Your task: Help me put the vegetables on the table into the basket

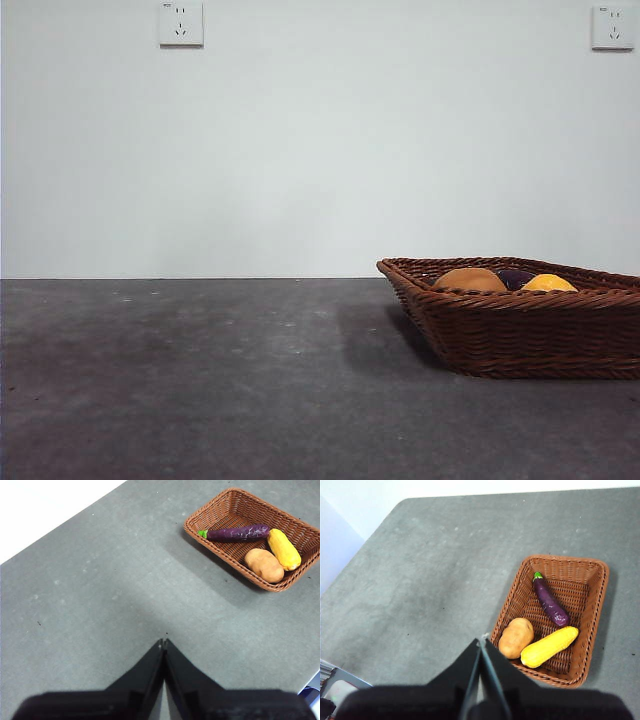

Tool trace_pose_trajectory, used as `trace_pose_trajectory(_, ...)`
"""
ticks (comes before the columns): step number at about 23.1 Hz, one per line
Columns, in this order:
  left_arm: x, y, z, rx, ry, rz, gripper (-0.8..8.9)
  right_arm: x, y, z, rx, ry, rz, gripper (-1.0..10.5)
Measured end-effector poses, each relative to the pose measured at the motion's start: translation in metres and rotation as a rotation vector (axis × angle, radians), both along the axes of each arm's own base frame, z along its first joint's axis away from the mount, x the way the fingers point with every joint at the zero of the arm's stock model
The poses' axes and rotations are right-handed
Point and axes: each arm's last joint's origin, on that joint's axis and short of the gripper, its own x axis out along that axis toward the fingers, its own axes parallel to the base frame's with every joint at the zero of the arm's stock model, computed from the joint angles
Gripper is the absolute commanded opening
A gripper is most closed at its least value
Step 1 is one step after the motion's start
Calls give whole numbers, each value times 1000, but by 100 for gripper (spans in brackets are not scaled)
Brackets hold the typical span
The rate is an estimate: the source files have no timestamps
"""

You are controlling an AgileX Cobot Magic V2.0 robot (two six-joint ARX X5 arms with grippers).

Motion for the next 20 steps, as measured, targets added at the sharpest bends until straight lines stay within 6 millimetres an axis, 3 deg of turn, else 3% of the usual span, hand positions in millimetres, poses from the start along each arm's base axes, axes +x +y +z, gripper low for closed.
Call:
trace_pose_trajectory(10, 4, -2, -1, 6, 12, 0, -4, 47, -4, -12, -30, 134, -41, 0)
trace_pose_trajectory(20, 16, -8, -3, 13, 11, -5, -4, 132, -15, -55, -185, 401, -178, 0)
